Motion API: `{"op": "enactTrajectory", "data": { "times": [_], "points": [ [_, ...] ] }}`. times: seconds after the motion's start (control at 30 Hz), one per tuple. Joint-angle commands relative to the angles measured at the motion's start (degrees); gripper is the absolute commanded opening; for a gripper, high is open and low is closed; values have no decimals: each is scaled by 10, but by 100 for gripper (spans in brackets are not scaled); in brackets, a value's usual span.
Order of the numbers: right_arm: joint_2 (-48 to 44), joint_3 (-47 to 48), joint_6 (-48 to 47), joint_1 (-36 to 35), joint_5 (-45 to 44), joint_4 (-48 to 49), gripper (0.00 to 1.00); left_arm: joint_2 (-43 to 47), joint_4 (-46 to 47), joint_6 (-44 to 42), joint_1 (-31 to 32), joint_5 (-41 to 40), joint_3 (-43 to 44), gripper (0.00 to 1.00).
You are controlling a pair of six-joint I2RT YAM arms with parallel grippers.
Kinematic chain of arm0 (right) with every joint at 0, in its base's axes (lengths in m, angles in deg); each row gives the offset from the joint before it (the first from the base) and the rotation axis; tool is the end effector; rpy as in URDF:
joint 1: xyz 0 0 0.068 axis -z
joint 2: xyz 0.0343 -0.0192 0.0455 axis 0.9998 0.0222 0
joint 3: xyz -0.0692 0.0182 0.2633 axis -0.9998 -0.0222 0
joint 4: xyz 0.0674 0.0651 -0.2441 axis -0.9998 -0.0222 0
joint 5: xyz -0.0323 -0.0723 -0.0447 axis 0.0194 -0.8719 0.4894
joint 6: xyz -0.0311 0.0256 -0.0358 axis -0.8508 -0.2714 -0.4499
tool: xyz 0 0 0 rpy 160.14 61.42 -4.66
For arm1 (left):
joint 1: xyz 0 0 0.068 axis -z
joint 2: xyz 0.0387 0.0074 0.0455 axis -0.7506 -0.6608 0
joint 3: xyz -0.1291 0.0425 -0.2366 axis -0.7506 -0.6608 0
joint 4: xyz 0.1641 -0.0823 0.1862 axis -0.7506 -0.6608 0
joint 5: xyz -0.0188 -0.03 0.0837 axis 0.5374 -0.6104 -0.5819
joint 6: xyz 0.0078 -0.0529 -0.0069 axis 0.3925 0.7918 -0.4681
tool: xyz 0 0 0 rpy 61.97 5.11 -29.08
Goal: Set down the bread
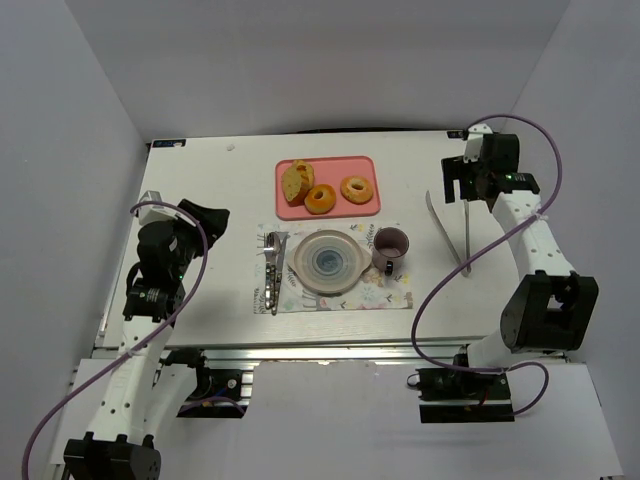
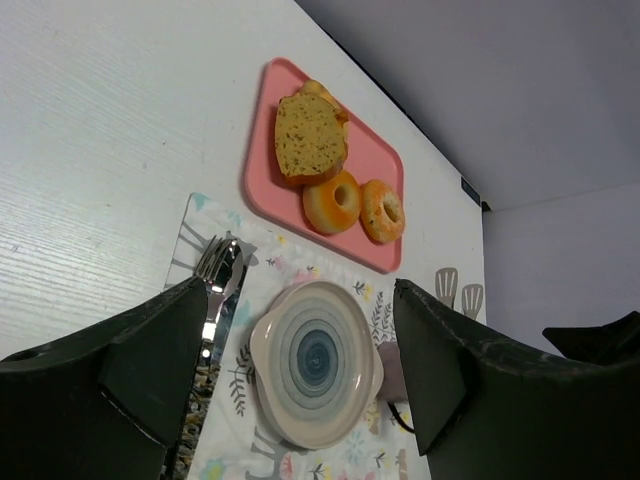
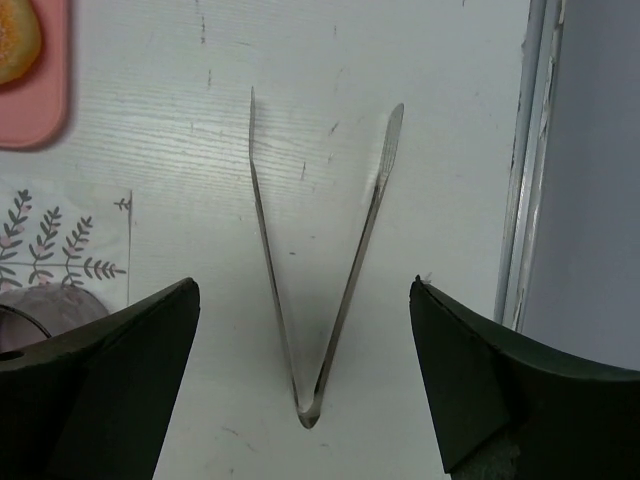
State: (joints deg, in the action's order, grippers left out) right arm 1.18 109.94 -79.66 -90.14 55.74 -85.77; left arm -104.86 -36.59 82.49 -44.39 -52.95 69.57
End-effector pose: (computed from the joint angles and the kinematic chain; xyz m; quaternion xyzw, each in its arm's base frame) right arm 0.3439 0.0065 0.3285 -0.0957 0.8923 -0.0671 0.4360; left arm 0.1718 -0.0140 0.3082 -0.2852 0.7541 -0.2683 0.5273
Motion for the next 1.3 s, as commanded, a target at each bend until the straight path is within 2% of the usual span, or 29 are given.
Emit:
{"op": "enactTrajectory", "data": {
  "times": [0.0,0.13,0.23,0.3,0.37,0.4,0.43,0.5,0.53,0.57,0.73,0.93,1.1,1.27],
  "points": [
    [-30,-10,0,8,35,-13,89,3,18,-11,1,12,-10,84],
    [-33,-27,-88,33,93,-48,89,4,21,-13,0,13,-13,84],
    [-24,-42,-85,54,100,-49,85,8,18,-15,0,12,-14,84],
    [-22,-48,-83,74,123,-55,46,13,16,-15,0,8,-15,84],
    [-17,-56,-87,81,125,-56,0,19,12,-16,1,4,-17,84],
    [-9,-58,-94,84,124,-61,0,25,8,-17,1,2,-17,84],
    [4,-57,-118,85,135,-84,10,33,5,-16,0,-1,-20,84],
    [21,-53,-137,88,137,-114,58,38,5,-14,0,0,-26,84],
    [27,-54,-142,90,138,-122,78,43,4,-14,0,0,-29,84],
    [29,-59,-147,93,139,-125,89,45,1,-13,0,1,-32,84],
    [35,-105,-161,105,108,-76,90,48,-16,-19,0,-2,-30,84],
    [102,-147,-147,106,121,-26,89,49,-14,-15,0,-6,-34,84],
    [172,-104,-114,106,126,2,88,40,-26,-20,1,-6,-28,84],
    [202,-83,-102,105,119,23,83,37,-23,-18,0,-9,-26,84]
  ]
}}
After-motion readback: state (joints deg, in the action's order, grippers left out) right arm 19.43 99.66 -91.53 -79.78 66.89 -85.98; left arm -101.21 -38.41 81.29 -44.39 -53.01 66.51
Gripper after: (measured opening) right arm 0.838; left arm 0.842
